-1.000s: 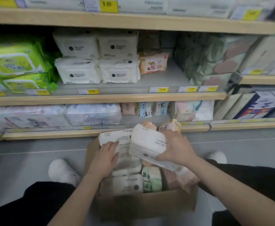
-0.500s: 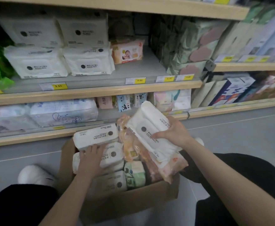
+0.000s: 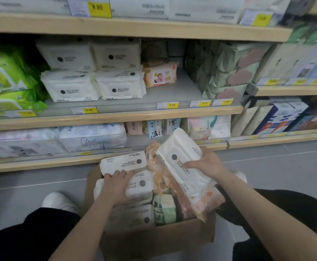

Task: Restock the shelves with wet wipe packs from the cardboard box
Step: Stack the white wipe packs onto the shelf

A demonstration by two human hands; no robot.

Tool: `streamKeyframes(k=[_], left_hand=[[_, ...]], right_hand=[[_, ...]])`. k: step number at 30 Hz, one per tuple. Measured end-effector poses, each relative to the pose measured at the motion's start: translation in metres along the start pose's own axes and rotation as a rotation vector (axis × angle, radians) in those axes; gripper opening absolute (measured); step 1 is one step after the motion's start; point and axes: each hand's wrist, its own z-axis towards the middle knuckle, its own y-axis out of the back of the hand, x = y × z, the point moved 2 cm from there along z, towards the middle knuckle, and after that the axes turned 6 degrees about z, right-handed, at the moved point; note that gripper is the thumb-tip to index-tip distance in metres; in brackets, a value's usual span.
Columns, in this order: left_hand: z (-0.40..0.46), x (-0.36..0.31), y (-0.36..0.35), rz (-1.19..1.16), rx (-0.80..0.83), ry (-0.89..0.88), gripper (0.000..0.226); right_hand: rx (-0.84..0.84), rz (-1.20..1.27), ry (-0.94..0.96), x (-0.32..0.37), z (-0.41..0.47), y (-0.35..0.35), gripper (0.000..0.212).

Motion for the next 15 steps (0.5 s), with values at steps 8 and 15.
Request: streamKeyframes(k=[8,15], left_hand=[[-0.04,0.057,0.103,-0.051,-0.22,0.081,0.102],[-0.072,0.146,0.109,-0.058,-0.28,0.292,0.099]], right_hand=[[0.016,-0.272,0.079,0.038,-0.007,-0.01,0.064],[0.001,-0.512,0.246,0.099,0.0,-0.043,0.065]])
